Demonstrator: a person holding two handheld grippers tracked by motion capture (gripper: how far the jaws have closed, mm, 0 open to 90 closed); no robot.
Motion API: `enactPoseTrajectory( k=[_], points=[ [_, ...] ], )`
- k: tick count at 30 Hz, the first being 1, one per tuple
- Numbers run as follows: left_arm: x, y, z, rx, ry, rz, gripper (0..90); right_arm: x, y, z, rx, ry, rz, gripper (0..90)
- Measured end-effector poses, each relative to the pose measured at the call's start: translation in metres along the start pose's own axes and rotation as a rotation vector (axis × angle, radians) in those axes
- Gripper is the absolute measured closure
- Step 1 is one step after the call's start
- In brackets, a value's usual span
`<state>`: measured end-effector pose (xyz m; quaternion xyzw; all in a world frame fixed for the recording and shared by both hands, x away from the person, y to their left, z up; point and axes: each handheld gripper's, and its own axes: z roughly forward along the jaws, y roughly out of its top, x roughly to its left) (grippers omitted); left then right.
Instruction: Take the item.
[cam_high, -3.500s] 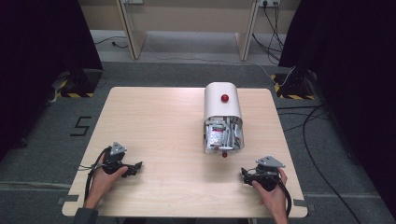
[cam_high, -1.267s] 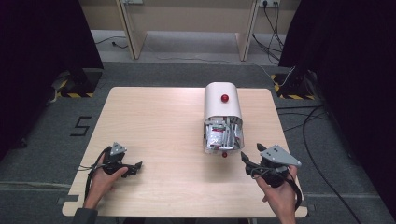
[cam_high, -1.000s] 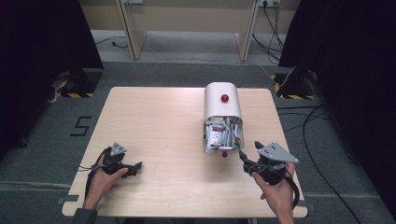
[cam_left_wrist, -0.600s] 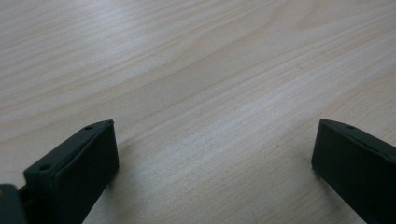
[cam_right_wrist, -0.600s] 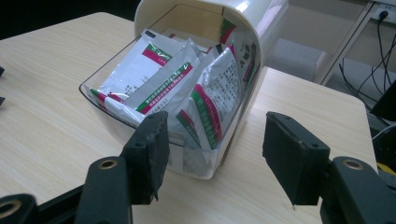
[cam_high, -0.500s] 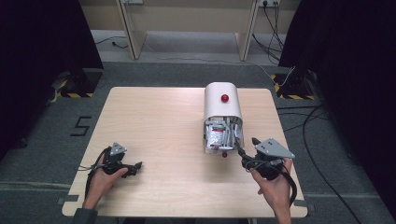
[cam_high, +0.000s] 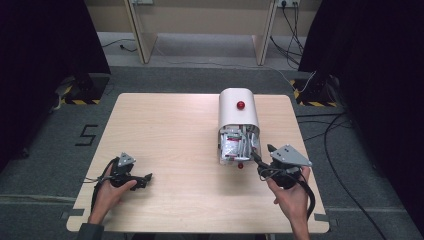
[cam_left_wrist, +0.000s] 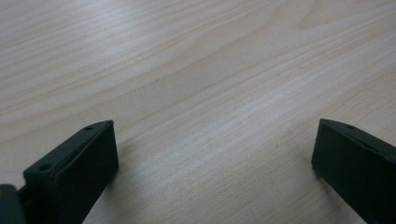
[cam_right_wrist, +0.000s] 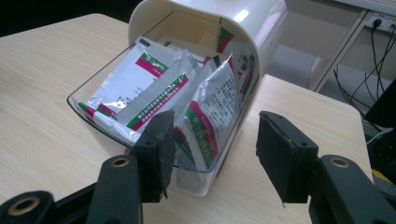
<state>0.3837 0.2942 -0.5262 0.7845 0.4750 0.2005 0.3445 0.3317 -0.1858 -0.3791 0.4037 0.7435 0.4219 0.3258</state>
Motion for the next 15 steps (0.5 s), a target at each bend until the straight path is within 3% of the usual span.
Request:
enactPoseTrajectory(
  k=[15],
  points=[
    [-0.002,0.0,-0.001,-0.008,0.01,0.016,0.5,0.003,0.003,0.013,0.006,-0.018,-0.036,56.5]
  ],
)
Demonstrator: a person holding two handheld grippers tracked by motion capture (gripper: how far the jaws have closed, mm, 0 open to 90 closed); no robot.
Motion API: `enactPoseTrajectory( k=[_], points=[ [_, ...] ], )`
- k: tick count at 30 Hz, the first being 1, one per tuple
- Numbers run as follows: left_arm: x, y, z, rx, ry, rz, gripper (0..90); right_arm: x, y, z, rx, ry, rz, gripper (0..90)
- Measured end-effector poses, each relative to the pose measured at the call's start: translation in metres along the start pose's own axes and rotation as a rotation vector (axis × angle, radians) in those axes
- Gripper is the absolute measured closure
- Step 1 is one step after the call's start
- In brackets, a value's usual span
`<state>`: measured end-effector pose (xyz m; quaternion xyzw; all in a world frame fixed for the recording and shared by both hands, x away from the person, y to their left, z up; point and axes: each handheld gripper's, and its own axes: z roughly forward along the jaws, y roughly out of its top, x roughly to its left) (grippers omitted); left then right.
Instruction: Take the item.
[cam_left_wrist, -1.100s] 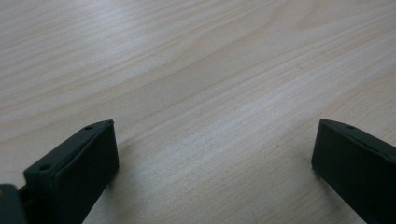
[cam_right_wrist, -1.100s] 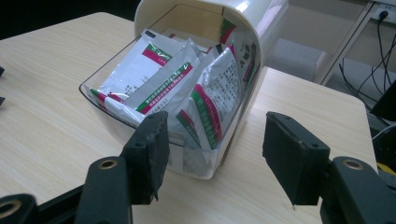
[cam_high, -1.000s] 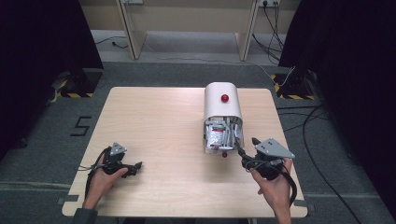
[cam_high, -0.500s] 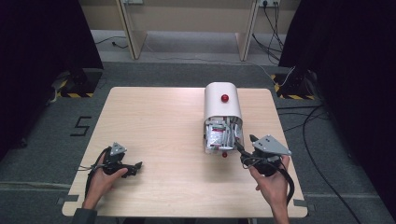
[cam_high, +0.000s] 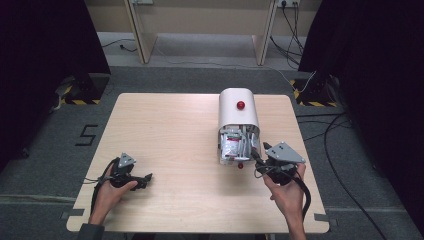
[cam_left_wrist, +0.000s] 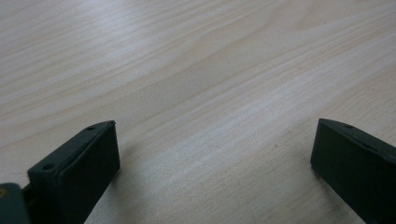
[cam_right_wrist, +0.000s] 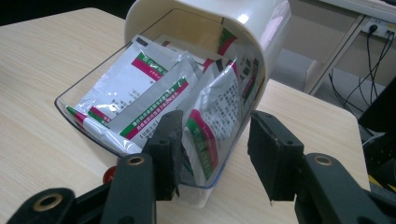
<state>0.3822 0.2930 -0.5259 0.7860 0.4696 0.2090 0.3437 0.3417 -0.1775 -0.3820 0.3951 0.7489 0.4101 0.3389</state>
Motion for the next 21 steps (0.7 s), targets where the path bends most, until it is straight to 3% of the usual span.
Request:
enactPoseTrajectory(
  k=[21],
  points=[
    [0.002,0.0,0.0,0.008,-0.009,-0.018,0.3,0.003,0.005,0.03,0.011,-0.051,-0.061,67.1]
  ],
)
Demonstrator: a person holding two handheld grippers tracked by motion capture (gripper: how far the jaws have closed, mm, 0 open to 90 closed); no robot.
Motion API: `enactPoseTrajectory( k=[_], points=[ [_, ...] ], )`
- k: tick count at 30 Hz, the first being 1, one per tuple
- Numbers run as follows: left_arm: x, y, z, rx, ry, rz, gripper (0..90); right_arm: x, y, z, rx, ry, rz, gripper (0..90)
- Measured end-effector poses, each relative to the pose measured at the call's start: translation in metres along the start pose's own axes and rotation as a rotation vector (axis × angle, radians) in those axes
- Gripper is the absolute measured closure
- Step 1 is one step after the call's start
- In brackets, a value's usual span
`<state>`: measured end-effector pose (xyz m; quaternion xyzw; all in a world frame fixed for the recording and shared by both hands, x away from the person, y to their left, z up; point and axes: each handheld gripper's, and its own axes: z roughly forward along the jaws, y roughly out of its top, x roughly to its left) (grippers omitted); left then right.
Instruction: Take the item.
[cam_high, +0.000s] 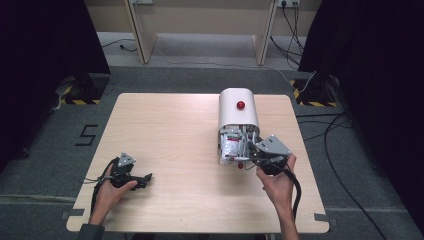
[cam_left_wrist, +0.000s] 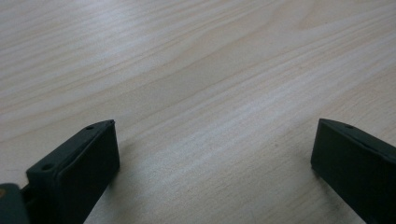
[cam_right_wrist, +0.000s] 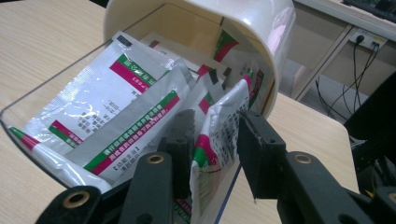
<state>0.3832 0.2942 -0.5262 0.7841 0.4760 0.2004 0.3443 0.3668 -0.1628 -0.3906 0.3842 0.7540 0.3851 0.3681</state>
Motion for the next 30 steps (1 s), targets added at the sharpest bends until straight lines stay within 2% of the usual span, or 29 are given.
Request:
enactPoseTrajectory(
  k=[8,12,16,30],
  points=[
    [0.0,0.0,0.0,0.0,0.0,-0.001,0.2,0.0,-0.001,0.003,-0.002,-0.005,-0.008,70.3],
    [0.0,0.0,0.0,0.0,0.0,-0.002,0.1,0.001,-0.002,0.003,-0.001,-0.004,-0.016,78.0],
    [0.0,0.0,0.0,0.0,0.0,-0.002,0.1,0.001,-0.003,0.001,-0.007,-0.006,-0.029,82.1],
    [0.0,0.0,0.0,-0.001,0.0,-0.003,0.1,-0.004,0.007,-0.029,-0.124,0.028,-0.016,85.9]
  ],
)
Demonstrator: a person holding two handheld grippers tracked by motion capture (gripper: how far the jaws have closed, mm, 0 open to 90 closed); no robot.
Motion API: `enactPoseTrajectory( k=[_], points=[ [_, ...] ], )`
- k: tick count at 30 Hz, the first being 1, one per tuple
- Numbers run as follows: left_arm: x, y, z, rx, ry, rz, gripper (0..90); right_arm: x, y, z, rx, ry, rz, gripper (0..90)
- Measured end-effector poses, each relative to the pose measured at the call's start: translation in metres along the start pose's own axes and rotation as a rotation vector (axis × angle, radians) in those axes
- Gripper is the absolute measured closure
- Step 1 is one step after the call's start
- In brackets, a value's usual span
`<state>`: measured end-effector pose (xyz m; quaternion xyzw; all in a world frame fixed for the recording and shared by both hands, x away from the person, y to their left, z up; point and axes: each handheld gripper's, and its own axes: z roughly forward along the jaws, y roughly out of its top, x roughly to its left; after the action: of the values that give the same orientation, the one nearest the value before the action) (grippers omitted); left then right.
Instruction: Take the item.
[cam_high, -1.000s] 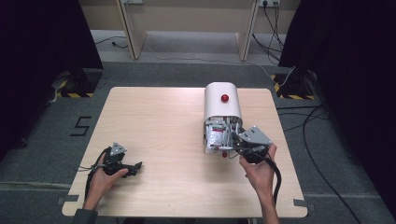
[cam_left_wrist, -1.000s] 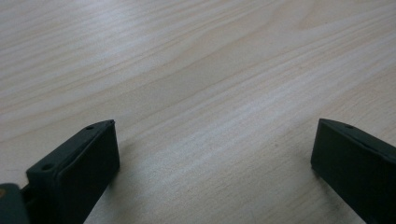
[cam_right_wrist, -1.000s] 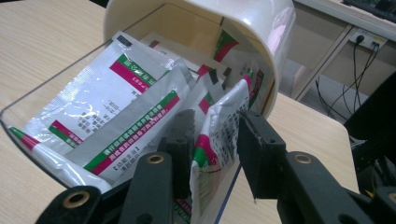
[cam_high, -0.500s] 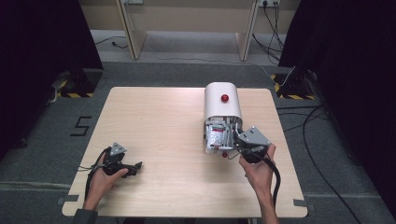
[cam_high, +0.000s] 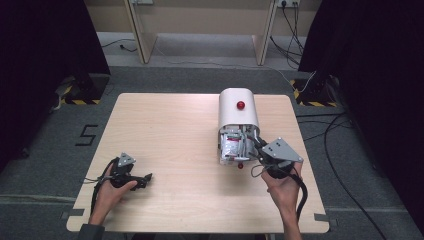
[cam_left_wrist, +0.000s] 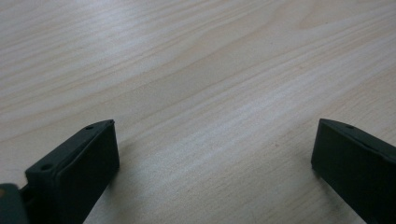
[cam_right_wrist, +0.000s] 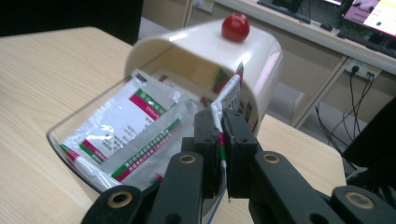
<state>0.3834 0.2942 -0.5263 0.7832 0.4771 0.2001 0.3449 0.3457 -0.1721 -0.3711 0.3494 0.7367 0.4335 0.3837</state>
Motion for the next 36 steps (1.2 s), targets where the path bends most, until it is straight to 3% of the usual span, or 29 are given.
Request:
enactPoseTrajectory(
  k=[9,17,25,36],
  points=[
    [0.0,0.0,0.0,0.0,0.0,0.0,0.1,-0.006,0.003,-0.017,-0.046,0.002,0.012,86.2],
    [0.0,0.0,0.0,0.0,0.0,-0.001,0.1,-0.018,0.001,-0.029,-0.068,-0.026,0.033,86.2],
    [0.0,0.0,0.0,0.0,0.0,-0.001,0.1,-0.035,-0.009,-0.031,-0.055,-0.063,0.066,86.1],
    [0.0,0.0,0.0,0.0,0.0,-0.002,0.0,-0.055,-0.03,-0.02,-0.003,-0.101,0.105,86.2]
  ],
)
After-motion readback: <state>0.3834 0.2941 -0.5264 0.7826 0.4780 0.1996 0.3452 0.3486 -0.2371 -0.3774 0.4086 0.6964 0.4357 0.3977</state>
